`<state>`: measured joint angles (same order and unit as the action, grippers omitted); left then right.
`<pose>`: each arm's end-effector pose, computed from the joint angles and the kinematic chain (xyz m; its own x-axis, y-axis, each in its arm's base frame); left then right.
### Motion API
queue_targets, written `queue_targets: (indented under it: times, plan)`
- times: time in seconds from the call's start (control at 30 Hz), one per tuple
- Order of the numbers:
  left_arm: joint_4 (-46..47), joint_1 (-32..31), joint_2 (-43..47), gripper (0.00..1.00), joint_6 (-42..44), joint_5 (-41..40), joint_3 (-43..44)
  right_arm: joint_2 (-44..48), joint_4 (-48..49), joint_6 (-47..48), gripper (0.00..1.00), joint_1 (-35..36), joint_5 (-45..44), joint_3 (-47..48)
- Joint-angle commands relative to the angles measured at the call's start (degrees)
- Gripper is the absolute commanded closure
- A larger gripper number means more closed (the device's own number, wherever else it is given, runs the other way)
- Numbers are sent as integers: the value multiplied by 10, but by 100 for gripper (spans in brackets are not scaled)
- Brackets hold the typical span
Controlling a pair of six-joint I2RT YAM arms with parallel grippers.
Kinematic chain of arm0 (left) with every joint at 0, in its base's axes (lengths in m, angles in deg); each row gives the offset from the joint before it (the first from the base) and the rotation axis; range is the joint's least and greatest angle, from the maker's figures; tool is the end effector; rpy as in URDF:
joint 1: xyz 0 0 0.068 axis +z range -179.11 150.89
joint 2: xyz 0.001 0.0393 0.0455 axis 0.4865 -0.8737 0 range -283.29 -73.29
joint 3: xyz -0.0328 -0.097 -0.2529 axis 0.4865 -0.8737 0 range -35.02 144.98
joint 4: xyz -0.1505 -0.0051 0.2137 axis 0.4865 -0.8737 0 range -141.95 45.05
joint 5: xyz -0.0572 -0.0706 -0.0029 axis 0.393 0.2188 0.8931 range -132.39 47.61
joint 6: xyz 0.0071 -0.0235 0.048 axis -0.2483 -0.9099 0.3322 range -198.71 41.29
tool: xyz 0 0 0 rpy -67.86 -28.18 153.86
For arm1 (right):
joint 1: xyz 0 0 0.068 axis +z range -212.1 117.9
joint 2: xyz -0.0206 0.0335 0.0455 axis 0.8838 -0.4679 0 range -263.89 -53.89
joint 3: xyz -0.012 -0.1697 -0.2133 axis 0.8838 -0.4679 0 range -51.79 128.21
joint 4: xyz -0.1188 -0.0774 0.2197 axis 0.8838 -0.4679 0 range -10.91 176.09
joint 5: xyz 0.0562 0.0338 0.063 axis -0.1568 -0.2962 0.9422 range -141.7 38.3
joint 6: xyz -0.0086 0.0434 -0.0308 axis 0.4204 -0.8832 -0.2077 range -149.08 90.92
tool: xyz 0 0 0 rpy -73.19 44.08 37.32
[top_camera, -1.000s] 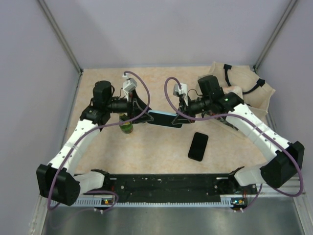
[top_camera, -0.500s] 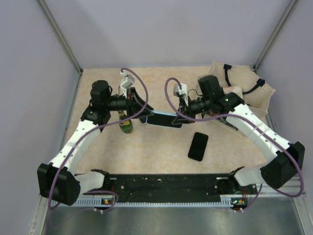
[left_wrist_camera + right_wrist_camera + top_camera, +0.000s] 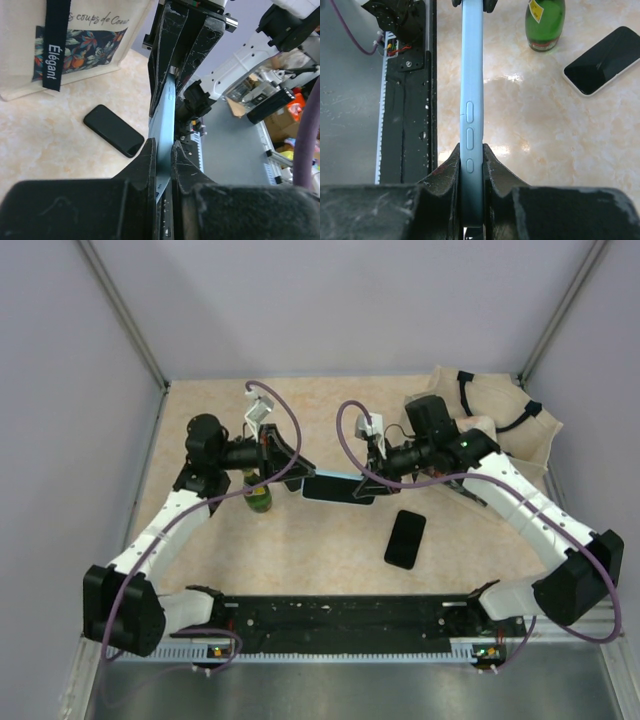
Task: Take the phone out of the phone case
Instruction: Remove the phone case from the phone.
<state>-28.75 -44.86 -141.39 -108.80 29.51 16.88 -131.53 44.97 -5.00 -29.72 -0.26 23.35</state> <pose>0.2396 -0.1027 0.3478 -0.5008 -0.0206 -0.8653 0.8646 0.0354 -0.5012 0.2220 0.1737 0.3543 -0.2009 -0.4284 -0.8810 -0.9789 0.0531 0.1974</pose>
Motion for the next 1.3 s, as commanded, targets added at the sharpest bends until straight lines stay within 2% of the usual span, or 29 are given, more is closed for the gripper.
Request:
queue_targets:
  times: [0.0, 0.1, 0.33, 0.63, 0.93, 1.27]
  plan:
    - [285, -3, -33, 100, -263, 19, -51, 28, 55, 24, 100, 1, -15, 34]
    - [402, -2, -60, 100, -376, 14, -64, 31, 56, 32, 100, 8, -31, 41]
    - [430, -9, -93, 100, -430, -18, -77, 38, 56, 53, 100, 21, -70, 63]
    - [286, -22, -82, 100, -367, -72, -91, 37, 51, 69, 100, 35, -98, 83]
    - [239, -27, -84, 100, -358, -99, -96, 34, 35, 78, 100, 49, -101, 103]
    - [82, -32, -83, 100, -263, -153, -73, 29, 27, 80, 100, 57, -91, 120]
